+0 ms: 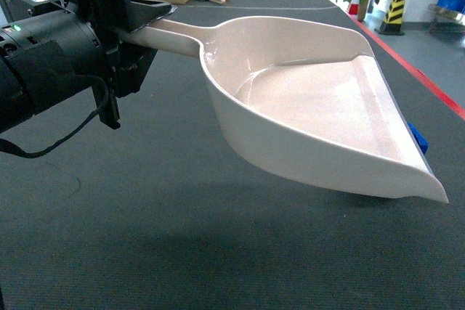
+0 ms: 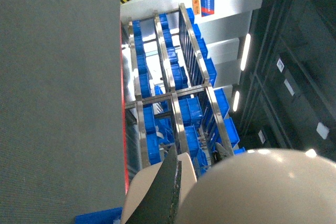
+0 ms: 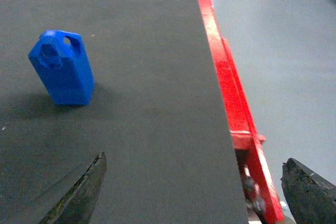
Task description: Place part in tray to right shelf
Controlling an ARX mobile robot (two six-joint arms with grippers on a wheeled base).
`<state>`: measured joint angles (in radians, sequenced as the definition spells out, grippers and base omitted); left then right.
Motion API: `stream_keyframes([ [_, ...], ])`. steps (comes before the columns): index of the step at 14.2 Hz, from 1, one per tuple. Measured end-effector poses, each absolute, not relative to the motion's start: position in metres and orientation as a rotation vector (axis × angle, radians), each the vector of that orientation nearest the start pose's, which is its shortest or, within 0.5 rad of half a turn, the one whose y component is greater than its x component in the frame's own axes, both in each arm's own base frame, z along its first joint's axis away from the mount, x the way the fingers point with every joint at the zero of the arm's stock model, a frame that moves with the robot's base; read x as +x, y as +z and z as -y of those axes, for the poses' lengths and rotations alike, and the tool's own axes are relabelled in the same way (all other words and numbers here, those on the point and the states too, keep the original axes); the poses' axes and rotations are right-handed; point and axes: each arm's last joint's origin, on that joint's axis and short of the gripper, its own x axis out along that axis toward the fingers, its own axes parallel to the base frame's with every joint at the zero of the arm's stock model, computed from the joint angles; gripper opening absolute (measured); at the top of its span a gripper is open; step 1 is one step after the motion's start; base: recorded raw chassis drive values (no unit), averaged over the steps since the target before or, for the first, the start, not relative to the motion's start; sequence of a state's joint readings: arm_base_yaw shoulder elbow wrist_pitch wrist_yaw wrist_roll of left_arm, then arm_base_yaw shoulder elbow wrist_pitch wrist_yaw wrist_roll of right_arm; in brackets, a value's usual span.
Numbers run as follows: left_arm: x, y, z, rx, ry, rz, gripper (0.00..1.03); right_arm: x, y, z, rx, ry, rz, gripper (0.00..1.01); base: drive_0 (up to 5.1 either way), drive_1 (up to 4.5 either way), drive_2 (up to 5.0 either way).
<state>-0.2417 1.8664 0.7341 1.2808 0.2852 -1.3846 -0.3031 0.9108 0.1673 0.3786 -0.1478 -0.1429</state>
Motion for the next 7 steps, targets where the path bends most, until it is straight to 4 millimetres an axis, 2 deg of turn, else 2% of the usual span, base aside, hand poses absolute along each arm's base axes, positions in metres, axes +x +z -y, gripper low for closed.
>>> stream_keyframes([
  [1,0.338,0.174,0.091,-1.345,-0.540,-0.238,0.14,0.224,0.147,0.052,-0.029,0.040,-0.420,0.98,0.0,0.00,0.0],
  [2,0.338,0.174,0.092,-1.344,-0.541,-0.238,0.14,0.278,0.130,0.031,-0.031,0.195,-0.506,0.98,0.0,0.00,0.0],
  [3,0.338,0.174,0.092,-1.344,-0.541,-0.238,0.14,0.326,0.130,0.003,-0.070,0.265,-0.495,0.98,0.0,0.00,0.0],
  [5,0.338,0.174,0.092,-1.344,-0.541,-0.238,0.14,0.343,0.121,-0.011,-0.094,0.248,-0.499,0.97,0.0,0.00,0.0],
  [6,0.338,0.174,0.092,-1.344,-0.541,-0.238,0.14,0.349,0.115,-0.016,-0.092,0.245,-0.508,0.89,0.0,0.00,0.0],
  [7,0.338,0.174,0.092,-1.344,-0.541,-0.238,0.14,0.350,0.112,-0.017,-0.091,0.246,-0.510,0.85,0.0,0.00,0.0],
])
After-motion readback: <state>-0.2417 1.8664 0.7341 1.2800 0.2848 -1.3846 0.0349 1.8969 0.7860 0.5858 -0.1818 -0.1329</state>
